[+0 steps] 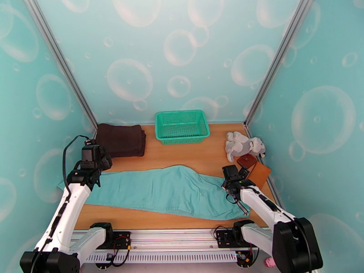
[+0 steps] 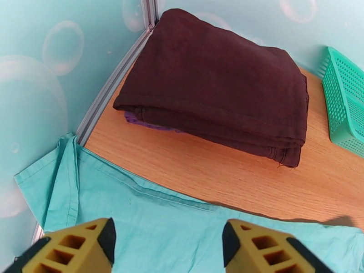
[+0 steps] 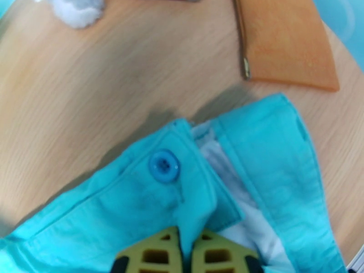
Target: Fold and stack the trousers
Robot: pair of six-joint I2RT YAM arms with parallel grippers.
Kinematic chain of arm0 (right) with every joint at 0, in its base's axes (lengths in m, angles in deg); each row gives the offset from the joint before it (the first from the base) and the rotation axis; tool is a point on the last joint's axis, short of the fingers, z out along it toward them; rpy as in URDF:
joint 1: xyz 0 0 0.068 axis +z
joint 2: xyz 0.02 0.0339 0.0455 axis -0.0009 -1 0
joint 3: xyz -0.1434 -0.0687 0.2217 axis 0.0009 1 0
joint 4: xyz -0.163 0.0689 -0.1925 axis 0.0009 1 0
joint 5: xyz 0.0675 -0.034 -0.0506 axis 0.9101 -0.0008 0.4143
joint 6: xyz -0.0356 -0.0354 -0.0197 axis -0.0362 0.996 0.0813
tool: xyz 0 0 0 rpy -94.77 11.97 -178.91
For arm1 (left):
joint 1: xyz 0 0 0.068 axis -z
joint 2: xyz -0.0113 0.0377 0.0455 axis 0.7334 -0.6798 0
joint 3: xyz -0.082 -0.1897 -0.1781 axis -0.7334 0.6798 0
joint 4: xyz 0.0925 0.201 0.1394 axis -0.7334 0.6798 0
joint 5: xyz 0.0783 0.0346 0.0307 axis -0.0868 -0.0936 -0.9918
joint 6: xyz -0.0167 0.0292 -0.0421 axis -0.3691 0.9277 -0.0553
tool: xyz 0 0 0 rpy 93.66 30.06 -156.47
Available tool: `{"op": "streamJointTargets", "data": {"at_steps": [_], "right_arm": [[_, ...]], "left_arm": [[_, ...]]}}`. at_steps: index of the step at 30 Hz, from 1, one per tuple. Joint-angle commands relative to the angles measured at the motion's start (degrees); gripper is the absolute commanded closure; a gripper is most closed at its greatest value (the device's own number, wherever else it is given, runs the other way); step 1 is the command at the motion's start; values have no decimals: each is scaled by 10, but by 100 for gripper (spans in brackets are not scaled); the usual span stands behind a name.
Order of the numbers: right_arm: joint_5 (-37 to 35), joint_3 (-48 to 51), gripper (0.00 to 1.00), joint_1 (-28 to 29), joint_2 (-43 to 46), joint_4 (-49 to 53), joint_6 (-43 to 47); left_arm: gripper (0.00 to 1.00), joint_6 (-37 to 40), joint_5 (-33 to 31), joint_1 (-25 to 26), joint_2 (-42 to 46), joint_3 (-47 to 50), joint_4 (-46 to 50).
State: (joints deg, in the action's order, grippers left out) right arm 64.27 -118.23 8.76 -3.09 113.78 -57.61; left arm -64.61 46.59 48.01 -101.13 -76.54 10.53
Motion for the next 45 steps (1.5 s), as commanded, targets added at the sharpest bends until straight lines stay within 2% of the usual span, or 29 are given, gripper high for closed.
{"op": "streamJointTargets", "data": {"at_steps": [1,3,5,6,9,12,16,20,23,24,25,26,29,30,32,34,36,37,41,45], "right_arm": [[-31,-74,100,-5,44,45,63],[-44,-122,100,-7,46,66,94],[-96,-174,100,-8,31,95,115],[-128,-196,100,-12,18,104,129],[-171,-254,100,-46,-27,123,185],[-159,-280,100,-69,-39,109,224],[-57,-244,100,-95,-33,53,243],[-60,-207,100,-126,-54,35,246],[-65,-186,100,-165,-53,6,254],[-71,-180,84,-180,-49,-10,253],[-75,-179,57,-193,-45,-22,243],[-77,-180,44,-200,-40,-32,238],[-57,-188,24,-201,-22,-57,248],[-40,-187,2,-195,-9,-68,252],[31,-170,1,-171,30,-105,278],[153,-134,1,-138,79,-159,309],[237,-93,1,-94,110,-209,303],[271,-66,1,-67,115,-236,301],[287,6,1,16,70,-298,292],[330,42,1,8,27,-344,271]], "left_arm": [[31,4,11,4,3,4,-6],[27,-4,29,10,0,4,1],[22,-10,41,21,0,9,2],[2,-11,45,27,-2,10,3],[1,-13,48,44,-2,2,10],[0,-21,4,74,9,-3,21],[1,-28,-18,89,20,13,14],[0,-33,-63,84,-5,12,29],[1,-17,-29,64,-34,-10,36],[1,-17,-21,60,-56,-23,36],[1,-14,-10,58,-78,-29,27],[1,-14,-7,52,-95,-33,21],[0,-22,-9,7,-153,-46,29],[1,-36,-14,-21,-167,-45,30],[6,-64,-6,-75,-180,-28,24],[19,-113,-9,-121,-180,8,-8],[31,-134,36,-168,-194,22,-22],[33,-132,46,-177,-208,23,-27],[35,-125,59,-156,-256,18,-7],[33,-118,114,-106,-238,40,-31]]}}
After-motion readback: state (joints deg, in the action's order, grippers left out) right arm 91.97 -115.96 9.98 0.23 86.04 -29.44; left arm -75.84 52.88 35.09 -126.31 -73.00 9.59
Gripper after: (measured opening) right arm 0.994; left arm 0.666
